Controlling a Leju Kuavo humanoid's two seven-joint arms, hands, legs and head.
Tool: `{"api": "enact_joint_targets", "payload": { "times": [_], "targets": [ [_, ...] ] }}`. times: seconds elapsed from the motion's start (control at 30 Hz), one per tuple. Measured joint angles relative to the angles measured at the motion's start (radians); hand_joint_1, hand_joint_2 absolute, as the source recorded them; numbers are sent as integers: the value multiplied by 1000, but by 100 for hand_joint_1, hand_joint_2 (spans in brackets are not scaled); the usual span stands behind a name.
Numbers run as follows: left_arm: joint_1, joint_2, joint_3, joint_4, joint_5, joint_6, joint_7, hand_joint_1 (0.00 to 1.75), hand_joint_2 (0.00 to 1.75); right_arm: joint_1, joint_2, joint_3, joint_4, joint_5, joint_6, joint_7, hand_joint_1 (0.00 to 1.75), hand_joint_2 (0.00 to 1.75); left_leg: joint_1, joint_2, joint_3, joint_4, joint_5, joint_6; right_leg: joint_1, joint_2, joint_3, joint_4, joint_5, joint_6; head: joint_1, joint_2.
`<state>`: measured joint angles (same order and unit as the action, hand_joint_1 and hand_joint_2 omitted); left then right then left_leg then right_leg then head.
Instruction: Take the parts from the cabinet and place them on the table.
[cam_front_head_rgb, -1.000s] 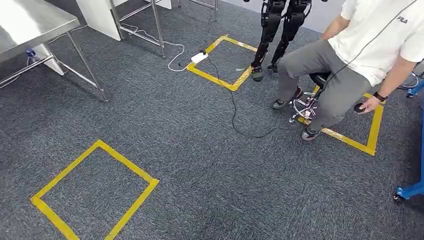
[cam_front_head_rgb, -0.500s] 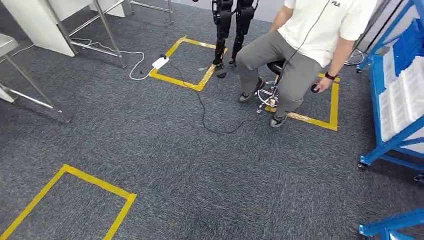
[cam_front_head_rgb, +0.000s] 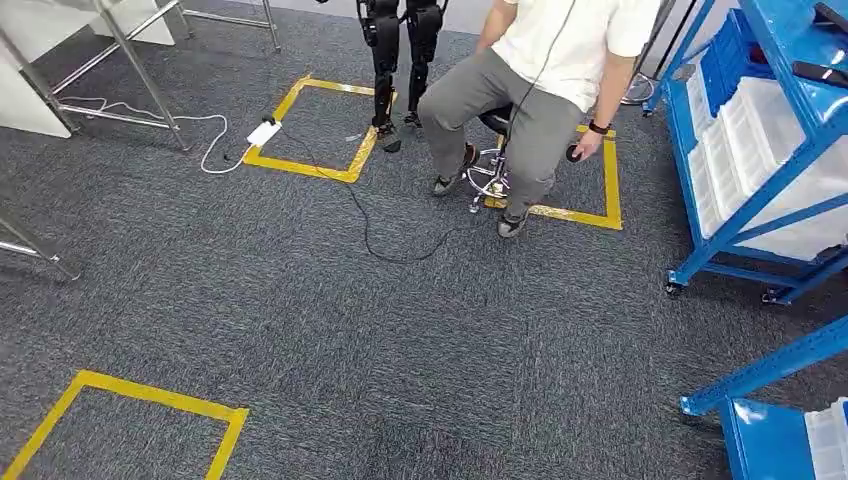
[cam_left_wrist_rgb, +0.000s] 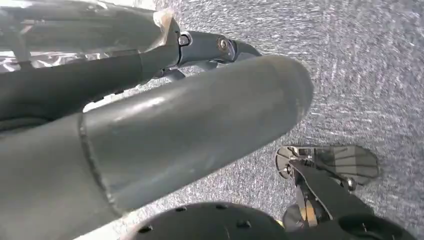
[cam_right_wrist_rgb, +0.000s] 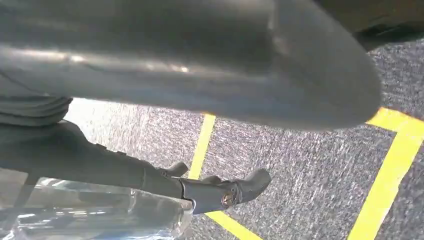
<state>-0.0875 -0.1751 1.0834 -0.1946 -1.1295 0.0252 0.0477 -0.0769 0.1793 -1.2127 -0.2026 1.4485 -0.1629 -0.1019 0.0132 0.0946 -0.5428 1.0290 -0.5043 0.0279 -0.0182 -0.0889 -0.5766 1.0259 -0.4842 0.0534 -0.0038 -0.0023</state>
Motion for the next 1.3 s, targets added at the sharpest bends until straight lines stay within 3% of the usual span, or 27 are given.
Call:
{"api": "enact_joint_targets", "payload": {
  "times": [0.03, 0.13, 0.17, 0.2, 0.23, 0.3, 0.33, 0.4, 0.47, 0.5, 0.53, 0.63, 0.67, 0.7, 0.73, 0.8, 0.87, 0.9, 0.97, 1.0, 1.03, 1.07, 1.17, 1.2, 1.23, 1.27, 1.3],
  "targets": [
    [1, 0, 0, 0, 0, 0, 2, 0, 0, -4, 0, 0, 0, 0, 0, 2, 0, 0, -4, 12, 4, 1, -9, -12, 16, -3, 6, -2, 11, -9, -1, 0],
    [-5, -2, 0, 0, 0, -1, 3, 0, 0, 0, 0, 1, 0, 0, 2, 2, 0, 0, 0, 44, 21, -5, -14, -26, 22, 36, -7, -3, 12, -29, -3, 0],
    [-7, -3, 0, 0, 0, -2, 3, 0, 0, -1, -2, 1, 0, 1, 2, 3, 0, 0, 4, 42, 22, -2, -22, -35, 5, 51, 10, -9, 18, -40, -3, 0],
    [-8, -2, 0, 0, -1, -2, 3, 0, 0, 2, 1, 2, 0, 3, 3, 5, 0, 0, 9, -19, 16, 28, -43, -40, 1, 62, 11, -11, 20, -43, -6, 0],
    [-7, -2, 0, 0, -2, -2, 3, 0, 0, 1, 1, 3, 0, 3, 3, 8, 0, 0, 9, -59, -11, 88, -82, -39, 2, 73, 10, -11, 22, -50, -8, 0],
    [-3, -2, 0, 0, -2, -1, 4, 0, 0, -2, 2, 6, 0, 3, 5, 8, 0, 0, 8, -90, -89, 245, -156, -39, 8, 99, 9, -10, 23, -66, -8, 0],
    [0, -2, 0, 0, -2, -1, 5, 0, 0, -1, 3, 6, 0, 3, 8, 8, 0, 0, 9, -95, -120, 298, -167, -38, 11, 116, 9, -10, 23, -66, -8, 0],
    [1, -1, 0, 0, -2, 1, 6, 0, 0, 2, 2, 7, 0, 5, 11, 8, 0, 0, 10, -97, -115, 258, -111, -37, 11, 148, 14, -9, 23, -65, -8, 0],
    [0, 0, 0, 0, -3, 2, 5, 0, 0, 2, 2, 8, 0, 6, 13, 8, 0, 0, 16, -117, -47, 100, -14, -36, 10, 177, 20, -7, 22, -64, -8, 0],
    [1, 0, 0, 0, -3, 3, 5, 0, 0, 2, 3, 10, 0, 6, 13, 8, 0, 0, 24, -171, -22, 35, 8, -36, 10, 187, 15, -4, 21, -62, -8, 0],
    [1, 0, 0, 0, -3, 6, 5, 0, 0, -2, 3, 12, 0, 7, 13, 8, 0, 0, 23, -190, -18, 18, 0, -34, 23, 198, 6, 8, 17, -54, -8, 0],
    [-2, 0, 0, 0, -3, 8, 5, 0, 0, 2, 3, 14, 0, 8, 13, 8, 0, 0, 7, -155, -19, 20, 3, -12, 13, 228, -15, -5, 26, -33, -8, 0],
    [-2, -1, 0, 0, -3, 8, 5, 0, 0, 3, 2, 14, 0, 8, 13, 8, 0, 0, 14, -140, -16, 7, 11, 0, 17, 226, -15, 1, 26, -26, -7, 0],
    [-3, -1, 0, 0, -3, 8, 5, 0, 0, 3, 2, 14, 0, 8, 13, 8, 0, 0, 12, -129, -12, 0, 17, 9, 14, 161, -23, 26, 15, -28, -7, 0],
    [-3, -1, 0, 0, -3, 8, 4, 0, 0, 2, 2, 15, 0, 8, 13, 9, 0, 0, 12, -116, -12, -2, 17, 15, 16, 122, -48, 72, -14, -33, 0, 0],
    [0, -1, 0, 0, -4, 8, 5, 0, 0, -3, 2, 16, 0, 8, 13, 9, 0, 0, 7, -81, -13, -2, 16, 18, 11, 103, -129, 224, -84, -37, 1, 0],
    [0, 0, 0, 0, -4, 8, 5, 0, 0, -1, 3, 16, 0, 8, 13, 9, 0, 0, 5, -53, -15, -2, 15, 18, 5, 101, -172, 310, -106, -26, 2, 0],
    [0, 0, 0, 0, -4, 8, 5, 0, 0, 2, 3, 16, 0, 8, 13, 10, 0, 0, 4, -41, -15, -2, 15, 17, 3, 100, -158, 288, -94, -18, 0, 0],
    [0, -1, 0, 0, -4, 9, 5, 0, 0, 3, 1, 16, 0, 8, 13, 11, 0, 0, 5, -17, -12, -1, 11, 12, -4, 80, -65, 121, -30, 3, 1, 0],
    [0, -1, 0, 0, -5, 9, 5, 0, 0, 2, 0, 16, 0, 8, 13, 11, 0, 0, 5, -6, -7, 0, 8, 6, -7, 39, -8, 23, -3, 8, 2, 0],
    [0, 0, 0, 0, -8, 9, 6, 0, 0, -1, 1, 17, 0, 8, 15, 11, 0, 0, -2, 1, -3, 0, 4, 0, -4, -6, -5, 11, 2, -3, 2, 0],
    [1, 0, 0, 0, -11, 10, 7, 0, 0, -4, 3, 18, 0, 8, 15, 11, 0, 0, -1, 9, 4, 1, -4, -11, 8, -2, 6, 2, 9, -9, 3, 0],
    [-5, -3, 0, 0, -13, 10, 9, 0, 0, -3, 1, 19, 0, 8, 15, 11, 0, 0, 4, 43, 25, -7, -12, -30, 17, 36, -4, 1, 8, -33, 0, 0],
    [-7, -3, 0, 0, -13, 10, 9, 0, 0, -3, 0, 19, 0, 8, 15, 11, 0, 0, 11, 37, 28, -3, -20, -40, -3, 52, 14, -4, 13, -45, 0, 0],
    [-9, -3, 0, 0, -13, 10, 9, 0, 0, 0, 1, 19, 0, 8, 15, 11, 0, 0, 14, -36, 22, 23, -39, -46, -4, 63, 13, -5, 14, -48, -1, 0],
    [-9, -4, -1, 0, -13, 10, 9, 0, 0, 0, 0, 20, 0, 7, 15, 11, 0, 0, 16, -77, -5, 83, -83, -44, -4, 73, 12, -4, 18, -60, -3, 0],
    [-9, -4, -1, 0, -13, 10, 10, 0, 0, -2, 0, 20, 0, 7, 15, 11, 0, 0, 15, -92, -43, 161, -124, -43, -2, 87, 11, -4, 17, -61, -5, 0]
  ]
}}
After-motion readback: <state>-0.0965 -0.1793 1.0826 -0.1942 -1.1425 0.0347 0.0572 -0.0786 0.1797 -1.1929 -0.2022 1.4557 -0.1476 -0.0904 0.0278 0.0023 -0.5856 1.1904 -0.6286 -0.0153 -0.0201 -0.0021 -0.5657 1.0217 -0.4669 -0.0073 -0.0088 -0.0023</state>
